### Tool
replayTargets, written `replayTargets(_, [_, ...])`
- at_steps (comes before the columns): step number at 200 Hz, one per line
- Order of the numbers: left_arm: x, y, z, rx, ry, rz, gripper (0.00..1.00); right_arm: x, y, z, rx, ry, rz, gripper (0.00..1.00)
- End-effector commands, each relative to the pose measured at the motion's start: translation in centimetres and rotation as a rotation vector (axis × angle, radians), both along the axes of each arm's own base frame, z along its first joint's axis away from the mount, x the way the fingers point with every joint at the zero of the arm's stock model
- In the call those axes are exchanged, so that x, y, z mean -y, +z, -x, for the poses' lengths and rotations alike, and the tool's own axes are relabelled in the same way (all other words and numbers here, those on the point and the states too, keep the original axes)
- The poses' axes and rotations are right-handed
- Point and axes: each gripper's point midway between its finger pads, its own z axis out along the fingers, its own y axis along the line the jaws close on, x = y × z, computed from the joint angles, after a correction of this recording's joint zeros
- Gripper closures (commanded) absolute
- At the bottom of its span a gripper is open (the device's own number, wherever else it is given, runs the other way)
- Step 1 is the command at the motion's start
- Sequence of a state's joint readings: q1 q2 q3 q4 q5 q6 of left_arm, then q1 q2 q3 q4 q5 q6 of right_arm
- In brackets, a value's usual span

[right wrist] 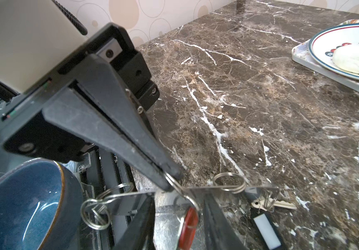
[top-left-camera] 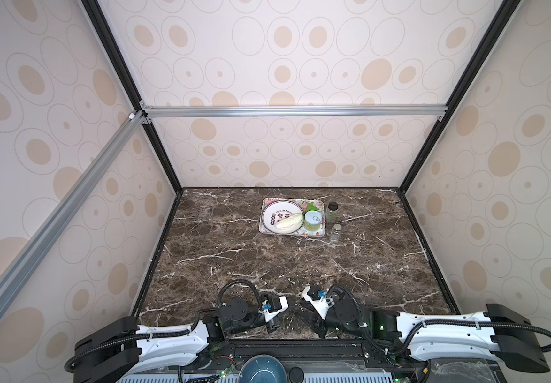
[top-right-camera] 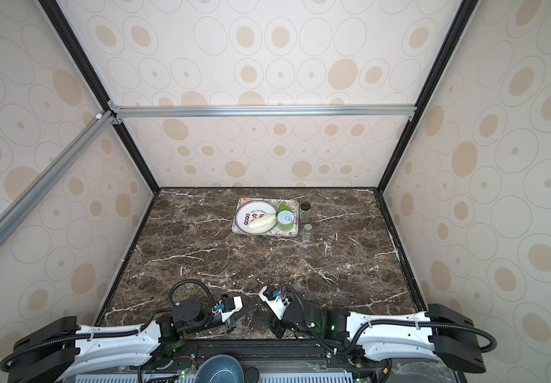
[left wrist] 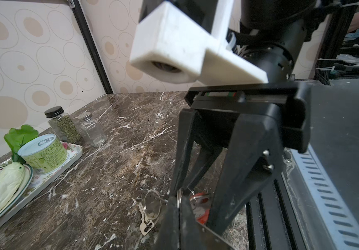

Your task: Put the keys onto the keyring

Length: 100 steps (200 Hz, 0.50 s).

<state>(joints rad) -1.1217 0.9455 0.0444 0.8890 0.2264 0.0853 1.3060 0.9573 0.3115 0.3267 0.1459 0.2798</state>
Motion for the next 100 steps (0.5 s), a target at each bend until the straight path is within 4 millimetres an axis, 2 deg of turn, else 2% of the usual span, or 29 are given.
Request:
replayTargets(1, [-0.18,-0.17,0.18,0.021,-0.011,-0.011,1.00,-0.16,0.42,0.08,-0.006,0.017,-0.039,0.69])
replayTargets(28, [-0.32,0.03,0.15,0.027,-0.006,-0.003,1.00,-0.06,0.19,-0.11,-0.011,0.009,-0.033,0.79])
replayTargets(100, [-0.38,0.22,0.14,0.034,-0.003,0.004,1.00,0.30,-0.20,-0.24,-0.021,0.000,-0.027,0.88])
